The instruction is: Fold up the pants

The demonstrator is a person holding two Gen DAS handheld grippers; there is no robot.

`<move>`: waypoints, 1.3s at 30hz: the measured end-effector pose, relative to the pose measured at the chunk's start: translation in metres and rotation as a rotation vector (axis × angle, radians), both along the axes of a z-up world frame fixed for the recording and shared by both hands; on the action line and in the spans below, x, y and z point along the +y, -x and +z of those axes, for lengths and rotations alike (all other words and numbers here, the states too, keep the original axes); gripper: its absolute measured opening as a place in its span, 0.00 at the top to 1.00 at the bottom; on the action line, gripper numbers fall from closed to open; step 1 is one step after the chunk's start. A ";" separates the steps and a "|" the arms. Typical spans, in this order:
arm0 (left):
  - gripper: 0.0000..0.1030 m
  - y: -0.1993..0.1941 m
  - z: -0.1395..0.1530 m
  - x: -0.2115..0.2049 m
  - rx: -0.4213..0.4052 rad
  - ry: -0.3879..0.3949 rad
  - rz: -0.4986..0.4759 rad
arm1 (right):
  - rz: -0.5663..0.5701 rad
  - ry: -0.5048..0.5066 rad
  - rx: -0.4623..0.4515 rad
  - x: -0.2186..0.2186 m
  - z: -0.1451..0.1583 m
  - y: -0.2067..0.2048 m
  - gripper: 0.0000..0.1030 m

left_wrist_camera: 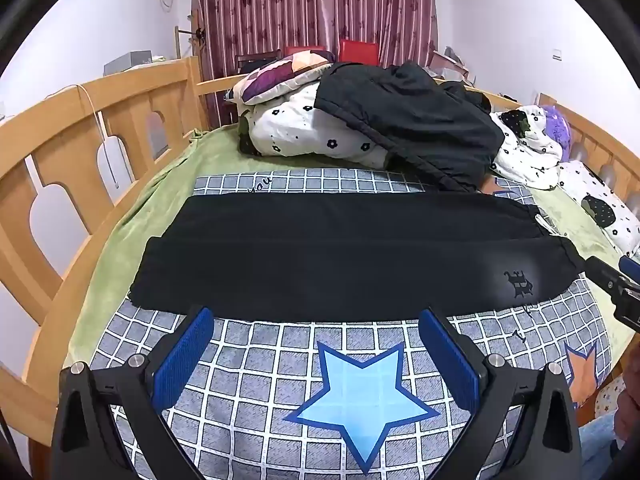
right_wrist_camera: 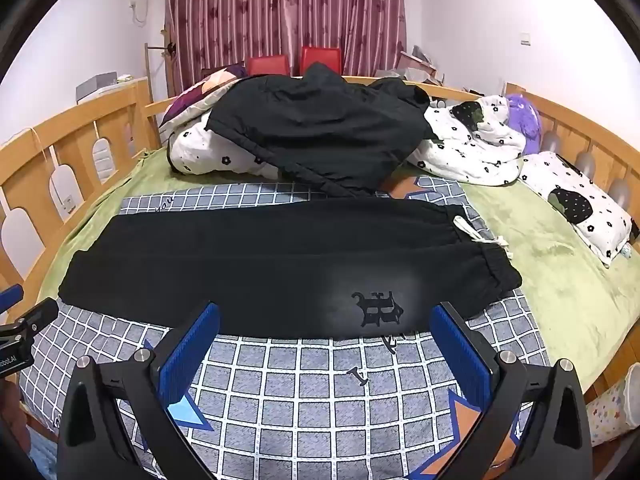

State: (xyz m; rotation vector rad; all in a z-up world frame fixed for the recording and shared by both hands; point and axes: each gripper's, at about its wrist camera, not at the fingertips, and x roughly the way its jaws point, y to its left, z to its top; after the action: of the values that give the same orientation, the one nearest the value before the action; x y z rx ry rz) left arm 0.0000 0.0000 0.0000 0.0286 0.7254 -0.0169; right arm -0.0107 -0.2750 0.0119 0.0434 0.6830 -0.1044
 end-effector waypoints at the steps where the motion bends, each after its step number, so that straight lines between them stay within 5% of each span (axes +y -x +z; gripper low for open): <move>1: 0.00 0.000 0.000 0.000 0.000 0.002 -0.004 | 0.000 0.001 0.000 0.000 0.000 0.000 0.00; 39: 0.00 -0.003 -0.006 0.006 0.001 0.023 0.000 | 0.022 0.018 0.013 0.012 -0.011 -0.003 0.00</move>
State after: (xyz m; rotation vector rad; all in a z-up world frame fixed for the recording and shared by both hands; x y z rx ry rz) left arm 0.0030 0.0062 -0.0056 0.0069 0.7260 -0.0255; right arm -0.0077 -0.2633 0.0009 0.0175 0.6955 -0.0896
